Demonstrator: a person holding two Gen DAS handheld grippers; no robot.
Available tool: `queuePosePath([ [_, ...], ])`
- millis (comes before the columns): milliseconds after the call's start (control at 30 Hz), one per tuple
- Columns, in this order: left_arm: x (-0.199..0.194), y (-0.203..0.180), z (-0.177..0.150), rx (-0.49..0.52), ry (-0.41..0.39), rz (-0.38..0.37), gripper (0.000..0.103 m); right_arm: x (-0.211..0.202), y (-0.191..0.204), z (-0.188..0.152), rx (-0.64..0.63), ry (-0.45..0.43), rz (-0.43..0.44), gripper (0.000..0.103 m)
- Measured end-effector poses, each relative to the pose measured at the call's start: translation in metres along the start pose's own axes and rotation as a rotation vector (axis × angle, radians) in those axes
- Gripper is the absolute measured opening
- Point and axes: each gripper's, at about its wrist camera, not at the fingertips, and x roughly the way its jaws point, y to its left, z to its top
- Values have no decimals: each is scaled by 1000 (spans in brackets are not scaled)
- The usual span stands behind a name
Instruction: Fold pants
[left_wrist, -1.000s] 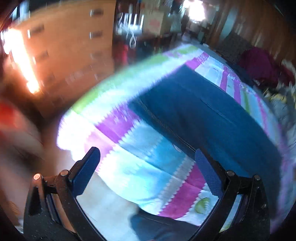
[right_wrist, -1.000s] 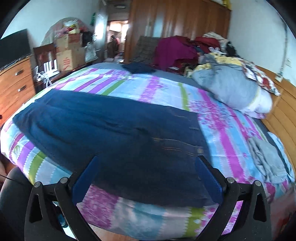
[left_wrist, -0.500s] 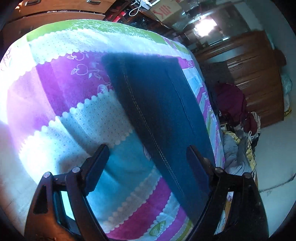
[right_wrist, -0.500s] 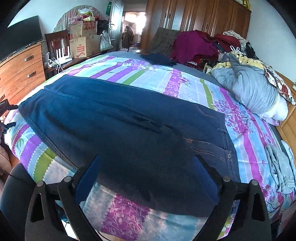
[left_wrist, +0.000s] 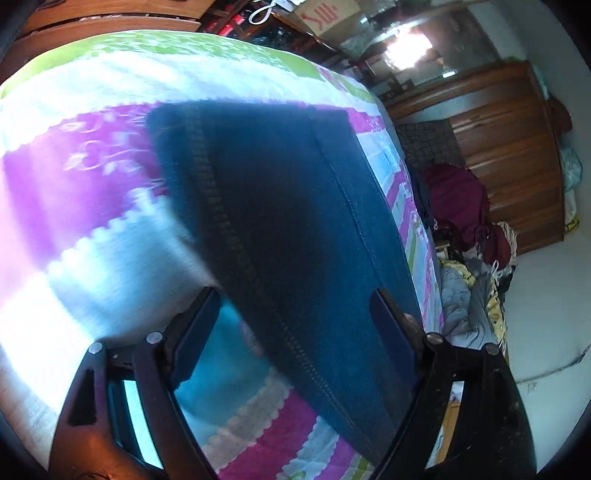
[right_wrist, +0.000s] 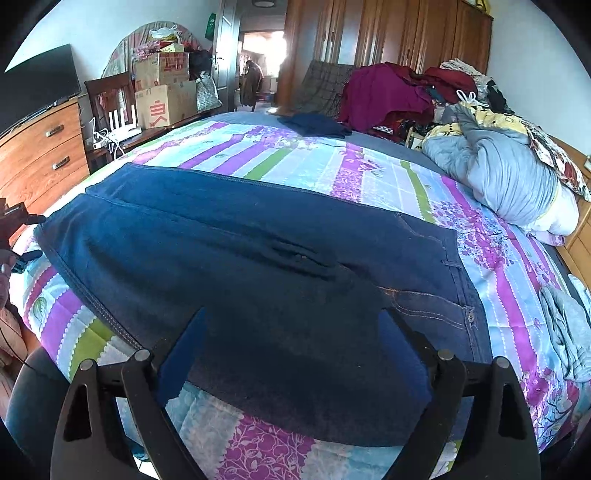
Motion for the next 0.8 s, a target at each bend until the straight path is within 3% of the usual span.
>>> queuePosePath([
  [167, 14, -11, 2, 58, -7, 21, 83, 1, -6, -3, -5, 11, -1, 72],
  [267, 10, -6, 0, 82, -20, 41, 70, -5, -19, -17, -42, 39, -53, 69],
  [300, 8, -4, 0, 93, -22, 52, 56, -9, -31, -26, -45, 56, -80, 69],
  [333, 6, -2, 1, 95, -24, 64, 36, -13, -46, -38, -52, 77, -118, 69],
  [400, 2, 4, 3, 84, -24, 82, 12, -19, -73, -62, -66, 124, -189, 69],
  [500, 0, 5, 5, 90, -14, 80, 12, -26, -105, -99, -136, 183, -277, 69],
  [567, 1, 0, 6, 105, -14, 84, 12, -23, -120, -121, -169, 228, -283, 68],
  [633, 2, -4, 8, 103, -11, 81, 12, -15, -127, -137, -205, 254, -251, 52],
  [700, 5, -9, 9, 112, -5, 92, 12, -10, -122, -145, -292, 240, -262, 52],
  [800, 10, -12, 8, 135, 5, 118, 12, -7, -95, -156, -497, 141, -295, 53],
])
